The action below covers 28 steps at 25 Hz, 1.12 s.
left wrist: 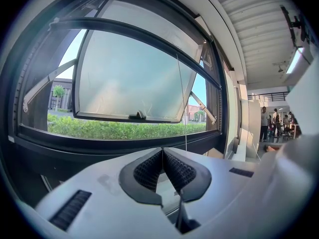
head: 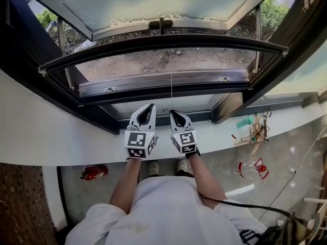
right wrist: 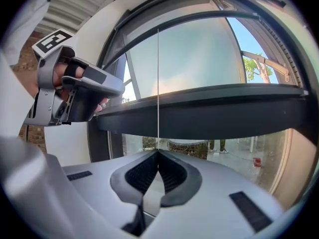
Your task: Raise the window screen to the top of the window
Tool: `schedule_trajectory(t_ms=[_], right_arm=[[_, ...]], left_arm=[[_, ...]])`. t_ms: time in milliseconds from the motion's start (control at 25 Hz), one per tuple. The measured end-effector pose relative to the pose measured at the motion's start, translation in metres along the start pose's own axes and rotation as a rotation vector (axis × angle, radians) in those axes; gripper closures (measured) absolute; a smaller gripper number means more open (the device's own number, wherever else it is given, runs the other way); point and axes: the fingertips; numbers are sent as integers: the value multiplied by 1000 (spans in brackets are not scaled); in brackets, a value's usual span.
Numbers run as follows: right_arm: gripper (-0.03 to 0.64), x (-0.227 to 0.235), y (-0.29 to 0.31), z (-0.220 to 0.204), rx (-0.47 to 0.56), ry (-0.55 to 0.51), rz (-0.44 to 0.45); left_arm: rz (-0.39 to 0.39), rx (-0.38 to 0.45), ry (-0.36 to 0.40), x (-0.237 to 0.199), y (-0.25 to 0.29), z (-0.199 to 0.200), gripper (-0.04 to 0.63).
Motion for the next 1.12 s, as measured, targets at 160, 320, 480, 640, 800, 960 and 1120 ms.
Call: schedule_trajectory(t_ms=[160,320,480,640,800,960,1120], right_arm=[[614,-1,0,12,26,-2,2],[614,-1,1,15,34,6,4],[614,-3,1,16,38,-7,6],[614,-4,-1,20,55,-48,2],[614,-2,-2,26,65,-41,0],[614,0,-5,31,75,-38,-5],[614,0,-6,38,92,-23,-4]], left_arm=[[2,-2,-4,-1,1,-1,589],[1,7,-8,-1,2,1,589],[-4,22,-1,1,2,8,589],[-3,26,-3,2,3,10,589],[-10,36,-2,5,3,15,589],[-16,47,5,9,3,22,589],[-19,59,17,10,3,30,589]])
Point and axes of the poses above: the fingertips, and each gripper's own axes: y forward along the fingers, x to its right, z out of its top, and after that the axes turned 15 degrees about -z, right-handed
